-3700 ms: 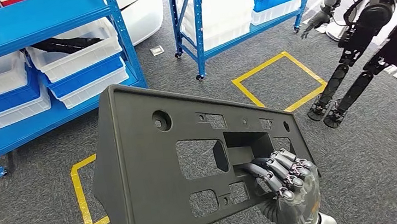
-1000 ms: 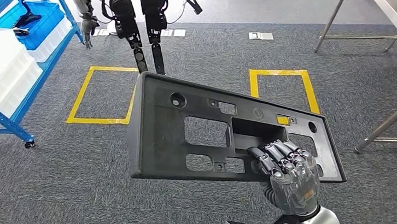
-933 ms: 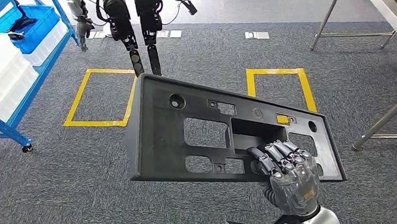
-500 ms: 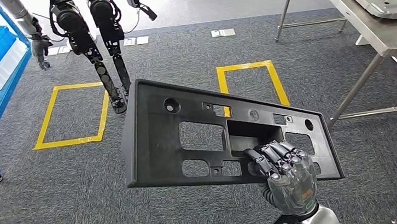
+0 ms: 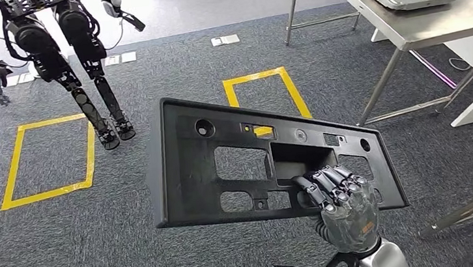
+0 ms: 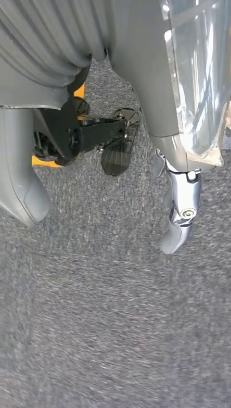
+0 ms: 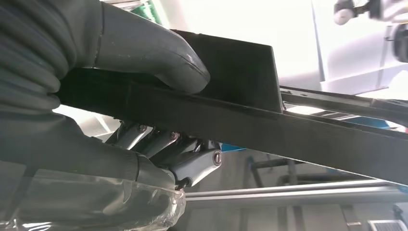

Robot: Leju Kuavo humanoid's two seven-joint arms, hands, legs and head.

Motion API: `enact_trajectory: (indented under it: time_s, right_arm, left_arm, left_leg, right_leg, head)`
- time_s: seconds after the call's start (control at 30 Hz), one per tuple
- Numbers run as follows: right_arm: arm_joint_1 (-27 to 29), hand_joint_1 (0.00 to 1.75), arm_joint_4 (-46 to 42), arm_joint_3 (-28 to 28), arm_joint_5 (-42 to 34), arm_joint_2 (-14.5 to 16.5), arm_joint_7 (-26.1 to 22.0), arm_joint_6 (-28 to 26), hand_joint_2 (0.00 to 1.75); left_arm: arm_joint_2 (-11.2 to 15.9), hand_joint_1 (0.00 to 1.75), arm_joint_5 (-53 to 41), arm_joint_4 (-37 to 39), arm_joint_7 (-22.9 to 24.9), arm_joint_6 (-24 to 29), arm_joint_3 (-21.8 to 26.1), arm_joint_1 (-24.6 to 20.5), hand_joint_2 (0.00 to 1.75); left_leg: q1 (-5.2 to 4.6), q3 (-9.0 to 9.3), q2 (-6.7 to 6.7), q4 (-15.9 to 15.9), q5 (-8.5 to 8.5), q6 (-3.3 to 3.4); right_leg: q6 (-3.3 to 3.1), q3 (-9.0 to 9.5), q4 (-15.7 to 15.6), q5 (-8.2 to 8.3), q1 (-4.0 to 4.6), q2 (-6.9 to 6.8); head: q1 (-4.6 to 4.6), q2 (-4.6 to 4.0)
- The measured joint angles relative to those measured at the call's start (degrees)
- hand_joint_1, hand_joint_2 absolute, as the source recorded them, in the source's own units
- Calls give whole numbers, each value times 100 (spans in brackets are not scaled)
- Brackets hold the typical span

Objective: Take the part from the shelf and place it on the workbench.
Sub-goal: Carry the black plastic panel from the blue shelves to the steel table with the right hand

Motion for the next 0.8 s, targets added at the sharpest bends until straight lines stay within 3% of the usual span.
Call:
enact_trajectory:
  time_s: [0.07, 0.13, 0.2, 0.23, 0.3, 0.37, 0.4, 0.43, 0.47, 0.5, 0.57, 0.6, 0.67, 0.73, 0.8]
  right_arm:
    - [1, 175, 7, -53, 10, 27, -24, 0, 175]
    - [12, 175, 7, -94, 22, 61, -34, 0, 175]
    - [30, 175, 5, -133, 28, 81, -36, 0, 175]
    - [41, 175, 4, -153, 28, 89, -43, 0, 175]
    - [54, 175, -1, -182, 20, 114, -77, 0, 175]
    - [67, 175, -3, -201, 14, 149, -109, 0, 175]
    - [77, 175, -3, -209, 13, 163, -116, 0, 175]
    - [87, 175, -2, -215, 13, 169, -118, 0, 175]
    - [94, 175, -2, -221, 13, 173, -118, 0, 175]
    - [98, 175, -2, -225, 13, 174, -118, 0, 175]
    - [95, 175, -2, -230, 9, 182, -118, 0, 175]
    - [94, 175, -2, -232, 7, 187, -118, 0, 175]
    - [100, 175, -3, -239, 6, 192, -119, 0, 175]
    - [123, 175, -3, -257, 9, 193, -121, 0, 175]
    - [131, 175, -3, -282, 15, 195, -123, 0, 175]
  left_arm:
    - [5, 0, -5, 0, 18, -51, 1, -5, 175]
    - [13, 0, -7, 0, 31, -114, 1, -16, 175]
    - [11, 0, -7, 0, 41, -151, 1, -36, 175]
    - [9, 0, -7, 0, 47, -159, 1, -49, 175]
    - [6, 0, -12, 0, 61, -184, 1, -68, 175]
    - [7, 0, -21, 2, 74, -203, 0, -65, 175]
    - [7, 0, -24, 3, 79, -205, 0, -62, 175]
    - [7, 0, -26, 4, 82, -206, -1, -60, 175]
    - [8, 0, -28, 4, 83, -206, 0, -60, 175]
    - [10, 0, -30, 4, 83, -206, 1, -61, 175]
    - [17, 0, -33, 5, 83, -206, 1, -62, 175]
    - [21, 0, -33, 5, 83, -206, 1, -63, 175]
    - [22, 0, -36, 7, 83, -206, 1, -72, 175]
    - [13, 0, -40, 6, 84, -207, 1, -92, 175]
    - [9, 0, -44, 4, 86, -208, 2, -105, 175]
  left_leg:
    - [-21, 33, 116, 7, -36, -52]
    - [-51, 79, 218, 14, -86, -124]
    - [-42, 115, 335, 7, -122, -182]
    - [-16, 117, 323, 34, -155, -212]
    - [33, -1, 76, 359, -385, -263]
    - [57, -348, -245, 1120, -785, -285]
    - [59, -546, -314, 1504, -934, -291]
    - [61, -680, -339, 1728, -971, -295]
    - [67, -722, -350, 1746, -890, -296]
    - [78, -645, -366, 1519, -698, -295]
    - [125, -321, -555, 728, -254, -303]
    - [142, -194, -662, 414, -123, -307]
    - [126, -106, -757, 167, -72, -278]
    - [94, -100, -632, 134, -44, -181]
    - [84, -78, -496, 71, 5, -78]
  right_leg:
    - [54, 475, -841, 264, -5, -283]
    - [4, 708, -1259, 374, 34, -462]
    - [-72, 704, -1276, 388, 62, -341]
    - [-106, 709, -1285, 400, 46, -272]
    - [-209, 722, -1305, 426, -1, -136]
    - [-282, 724, -1309, 435, -5, -3]
    - [-297, 725, -1308, 435, 6, 75]
    - [-297, 729, -1306, 434, 11, 155]
    - [-296, 738, -1302, 434, 13, 240]
    - [-294, 751, -1299, 433, 10, 323]
    - [-276, 760, -1273, 423, 23, 480]
    - [-255, 746, -1259, 415, 35, 547]
    - [-179, 690, -1253, 416, 58, 660]
    - [-95, 625, -1268, 436, 42, 724]
    - [-75, 480, -1029, 310, 48, 501]
  head:
    - [4, 0]
    - [-4, 0]
    - [-13, 0]
    - [-11, 0]
    - [-27, 0]
    - [-53, 0]
    - [-58, 0]
    - [-62, 0]
    - [-63, 0]
    - [-63, 0]
    - [-67, 0]
    - [-61, 0]
    - [-55, 0]
    - [-53, 0]
    - [-34, 0]
